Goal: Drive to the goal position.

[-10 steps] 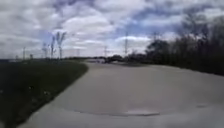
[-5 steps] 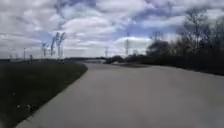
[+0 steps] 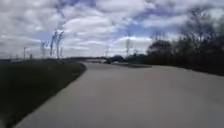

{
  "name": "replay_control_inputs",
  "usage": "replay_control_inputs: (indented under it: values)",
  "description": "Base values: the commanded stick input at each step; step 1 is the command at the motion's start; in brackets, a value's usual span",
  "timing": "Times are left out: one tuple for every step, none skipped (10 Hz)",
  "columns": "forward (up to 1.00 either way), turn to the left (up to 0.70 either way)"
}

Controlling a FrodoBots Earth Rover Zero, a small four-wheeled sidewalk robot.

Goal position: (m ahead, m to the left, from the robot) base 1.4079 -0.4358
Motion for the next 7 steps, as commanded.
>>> replay_control_inputs:
  values:
    - [0.91,0.02]
    - [0.91,0.02]
    - [0.91,0.02]
    - [0.91,0.02]
    - [0.91,0.02]
    - [0.91,0.02]
    - [0.91,0.02]
